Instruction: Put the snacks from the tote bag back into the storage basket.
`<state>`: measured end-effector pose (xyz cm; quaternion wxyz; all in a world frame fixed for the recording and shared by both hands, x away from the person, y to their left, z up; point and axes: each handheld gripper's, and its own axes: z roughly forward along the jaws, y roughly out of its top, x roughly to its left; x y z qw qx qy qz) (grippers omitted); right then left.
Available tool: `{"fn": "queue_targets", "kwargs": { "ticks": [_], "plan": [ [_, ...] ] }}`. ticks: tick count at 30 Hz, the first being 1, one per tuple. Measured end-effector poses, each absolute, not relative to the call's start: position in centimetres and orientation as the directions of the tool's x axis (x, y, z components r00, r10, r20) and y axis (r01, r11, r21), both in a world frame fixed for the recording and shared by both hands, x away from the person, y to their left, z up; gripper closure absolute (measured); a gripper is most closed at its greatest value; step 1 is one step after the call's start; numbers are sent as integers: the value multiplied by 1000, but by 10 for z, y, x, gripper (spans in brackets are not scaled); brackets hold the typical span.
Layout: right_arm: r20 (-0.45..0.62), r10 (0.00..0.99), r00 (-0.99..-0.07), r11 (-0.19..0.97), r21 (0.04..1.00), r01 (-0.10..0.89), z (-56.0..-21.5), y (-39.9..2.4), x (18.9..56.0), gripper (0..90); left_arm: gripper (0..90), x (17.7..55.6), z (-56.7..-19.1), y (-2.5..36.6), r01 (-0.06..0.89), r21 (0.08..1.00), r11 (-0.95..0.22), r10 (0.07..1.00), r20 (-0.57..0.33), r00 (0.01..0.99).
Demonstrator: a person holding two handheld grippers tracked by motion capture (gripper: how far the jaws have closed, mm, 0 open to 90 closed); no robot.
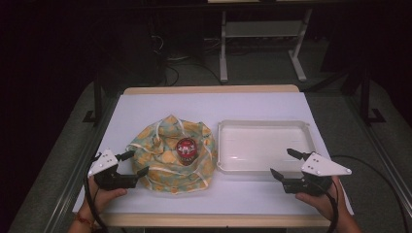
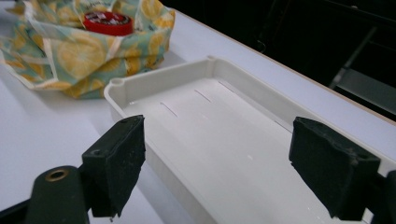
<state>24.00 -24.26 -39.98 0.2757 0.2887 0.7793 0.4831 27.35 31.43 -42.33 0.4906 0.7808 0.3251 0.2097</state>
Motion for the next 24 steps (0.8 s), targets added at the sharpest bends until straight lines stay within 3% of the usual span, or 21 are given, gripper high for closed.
{"fn": "queue_targets", "kwargs": {
  "ticks": [24],
  "plan": [
    [-121, 690, -714, 381, 899, 217, -405, -232, 252, 202, 168, 267, -424, 318, 292, 901, -320, 709, 23, 705]
  ]
}}
